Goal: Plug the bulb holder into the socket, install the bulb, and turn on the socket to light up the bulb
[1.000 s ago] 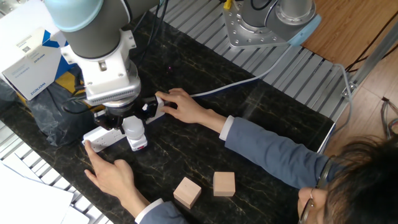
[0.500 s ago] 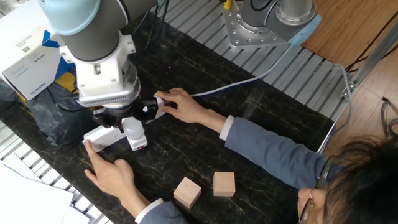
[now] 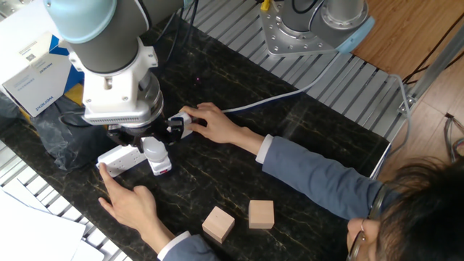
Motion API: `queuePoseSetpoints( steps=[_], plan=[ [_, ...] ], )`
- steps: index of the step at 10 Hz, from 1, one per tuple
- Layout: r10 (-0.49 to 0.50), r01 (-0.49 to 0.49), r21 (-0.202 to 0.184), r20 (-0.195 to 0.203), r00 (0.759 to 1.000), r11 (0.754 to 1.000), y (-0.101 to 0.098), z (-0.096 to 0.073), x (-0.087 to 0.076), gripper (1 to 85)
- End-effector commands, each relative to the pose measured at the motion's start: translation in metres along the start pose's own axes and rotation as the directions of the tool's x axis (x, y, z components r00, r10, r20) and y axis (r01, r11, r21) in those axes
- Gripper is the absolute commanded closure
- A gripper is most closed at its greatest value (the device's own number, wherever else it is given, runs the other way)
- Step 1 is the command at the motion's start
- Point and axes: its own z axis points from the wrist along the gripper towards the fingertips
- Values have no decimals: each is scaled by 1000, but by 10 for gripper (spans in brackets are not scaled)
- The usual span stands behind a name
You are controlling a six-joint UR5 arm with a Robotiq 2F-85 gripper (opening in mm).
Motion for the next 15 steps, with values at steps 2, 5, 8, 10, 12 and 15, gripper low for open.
queuePoseSetpoints(
  steps=[2,5,8,10,12,15],
  plan=[
    [101,-101,1,19,995,995,-2,-1,-6,630],
    [156,-156,11,20,988,988,-4,-1,-6,637],
    [197,-198,19,20,980,980,-7,-1,-7,637],
    [205,-205,38,8,979,978,-10,-1,-5,637],
    [203,-203,34,8,979,978,-8,-1,-7,630],
    [152,-152,31,-1,988,988,-8,-2,-5,500]
  ],
)
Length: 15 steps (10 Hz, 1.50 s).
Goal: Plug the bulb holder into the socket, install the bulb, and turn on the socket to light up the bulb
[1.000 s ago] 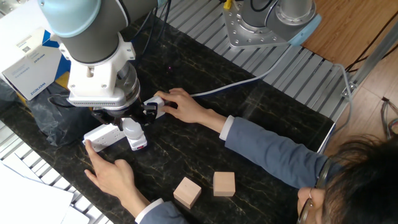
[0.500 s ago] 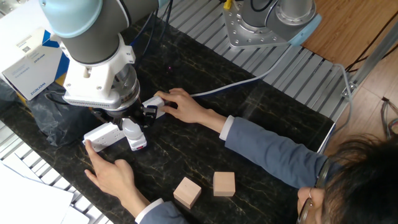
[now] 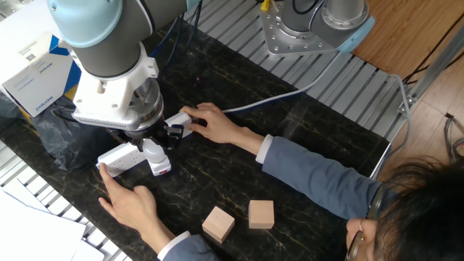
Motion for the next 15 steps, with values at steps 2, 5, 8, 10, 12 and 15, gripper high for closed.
queuePoseSetpoints(
  steps=[2,5,8,10,12,15],
  plan=[
    [-59,59,-20,7,998,998,2,-3,-1,370],
    [-99,99,-27,5,995,995,-1,-7,1,227],
    [-122,122,0,6,992,993,-2,-10,-1,213],
    [-181,181,6,9,983,983,7,-29,-11,220],
    [-230,231,6,89,969,973,27,-51,-42,233],
    [-281,274,104,54,958,956,20,-31,-56,843]
  ],
)
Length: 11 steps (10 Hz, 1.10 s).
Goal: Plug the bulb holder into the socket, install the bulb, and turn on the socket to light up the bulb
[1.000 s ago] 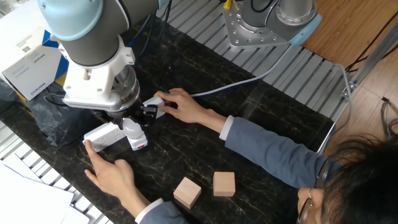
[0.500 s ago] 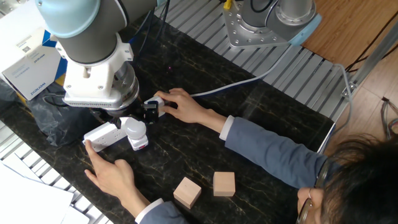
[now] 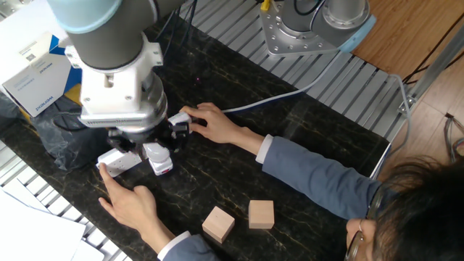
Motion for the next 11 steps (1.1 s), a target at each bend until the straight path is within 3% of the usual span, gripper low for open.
queuePoseSetpoints(
  steps=[1,2,4,6,8,11],
  plan=[
    [-79,79,38,-1,997,996,5,11,-18,847],
    [-126,126,10,-3,992,992,14,20,-22,847],
    [-180,176,-81,-44,983,981,44,39,-15,847],
    [-188,185,-63,-52,981,981,49,63,-20,847],
    [-233,234,-15,-153,960,972,28,77,-4,847],
    [-252,244,-71,-168,953,967,43,90,0,847]
  ],
)
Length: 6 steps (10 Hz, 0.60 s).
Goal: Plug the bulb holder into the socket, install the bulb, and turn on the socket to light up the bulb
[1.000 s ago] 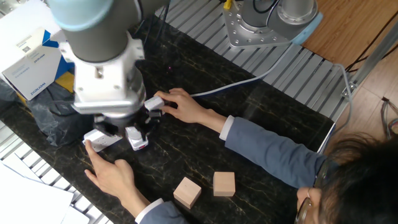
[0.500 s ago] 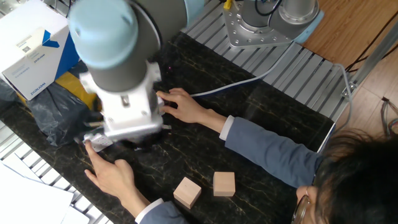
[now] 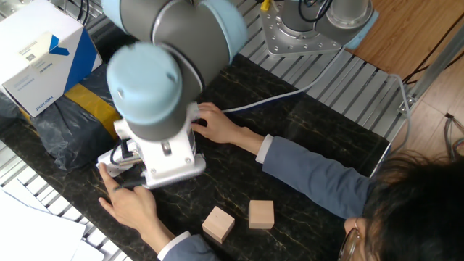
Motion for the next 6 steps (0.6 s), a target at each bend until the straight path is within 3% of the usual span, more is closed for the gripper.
queuePoseSetpoints(
  steps=[1,3,4,6],
  plan=[
    [-11,9,-31,-52,999,999,10,19,6,847],
    [11,-10,11,-97,995,1000,1,33,14,847],
    [17,-12,39,-131,991,999,-5,31,23,847],
    [21,-13,52,-148,989,999,-9,32,27,847]
  ],
)
